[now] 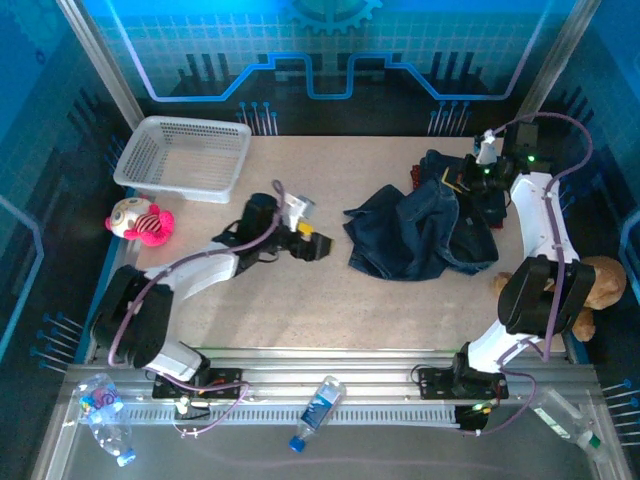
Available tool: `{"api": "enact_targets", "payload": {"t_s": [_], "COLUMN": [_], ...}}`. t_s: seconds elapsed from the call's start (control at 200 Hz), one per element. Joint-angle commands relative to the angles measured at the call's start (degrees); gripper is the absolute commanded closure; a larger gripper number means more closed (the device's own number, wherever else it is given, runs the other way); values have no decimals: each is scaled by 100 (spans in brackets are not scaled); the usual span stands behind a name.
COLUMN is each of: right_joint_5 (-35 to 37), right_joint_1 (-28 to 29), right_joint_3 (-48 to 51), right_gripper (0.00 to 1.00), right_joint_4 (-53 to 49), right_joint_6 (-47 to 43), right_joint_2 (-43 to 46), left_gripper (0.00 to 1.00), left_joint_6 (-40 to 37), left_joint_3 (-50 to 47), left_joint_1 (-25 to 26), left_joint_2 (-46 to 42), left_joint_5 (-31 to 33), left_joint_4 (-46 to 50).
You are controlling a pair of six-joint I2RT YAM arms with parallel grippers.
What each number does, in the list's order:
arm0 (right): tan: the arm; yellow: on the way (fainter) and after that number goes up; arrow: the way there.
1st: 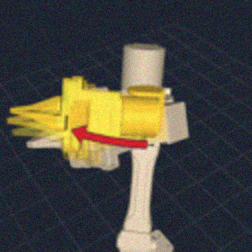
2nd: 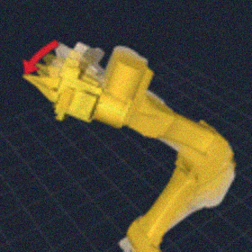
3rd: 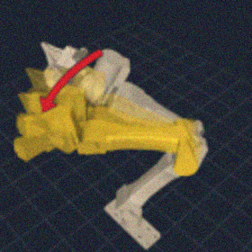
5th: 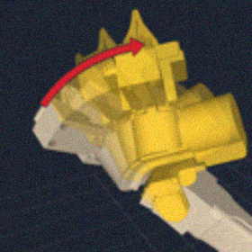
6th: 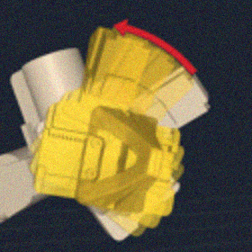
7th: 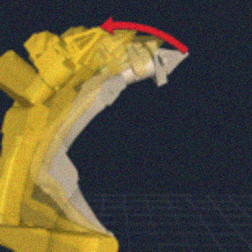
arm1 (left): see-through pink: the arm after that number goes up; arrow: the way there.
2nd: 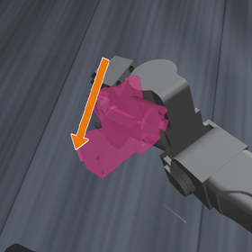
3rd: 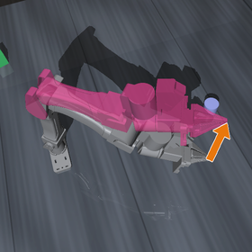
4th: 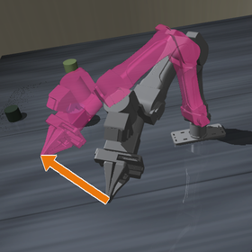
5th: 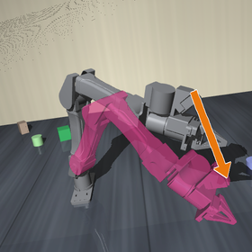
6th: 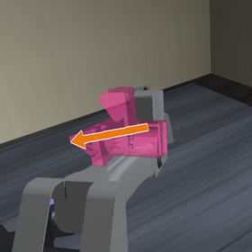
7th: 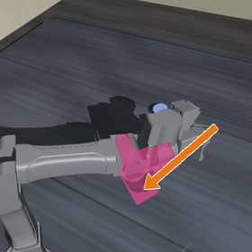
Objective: Fold and stack the skirts
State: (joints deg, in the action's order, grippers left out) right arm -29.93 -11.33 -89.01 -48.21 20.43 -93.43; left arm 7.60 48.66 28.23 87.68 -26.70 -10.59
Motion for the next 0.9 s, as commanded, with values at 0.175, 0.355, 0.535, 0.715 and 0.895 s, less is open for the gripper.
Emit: {"api": "enact_targets", "payload": {"t_s": [0.175, 0.355, 0.535, 0.715, 0.895], "right_joint_5": [2, -112, -212, -243, -286], "right_joint_1": [-49, -45, -44, -48, -50], "right_joint_3": [457, 677, 737, 851, 947], "right_gripper": [100, 100, 99, 98, 97], "right_joint_4": [195, 360, 409, 412, 444], "right_joint_6": [-50, 21, -1, -65, -153], "right_joint_2": [736, 937, 1067, 1222, 1283], "left_gripper": [24, 38, 33, 20, 21], "left_joint_6": [-142, 846, 1026, 1231, 1654], "left_joint_3": [1380, 2261, 2677, 3426, 4351], "left_joint_1": [1336, 1455, 1637, 1645, 1615], "left_joint_2": [1741, 2435, 2555, 2714, 3305], "left_joint_5": [645, 586, 1053, 1058, -25], "left_joint_4": [-91, 656, 1895, 3928, 4360]}}
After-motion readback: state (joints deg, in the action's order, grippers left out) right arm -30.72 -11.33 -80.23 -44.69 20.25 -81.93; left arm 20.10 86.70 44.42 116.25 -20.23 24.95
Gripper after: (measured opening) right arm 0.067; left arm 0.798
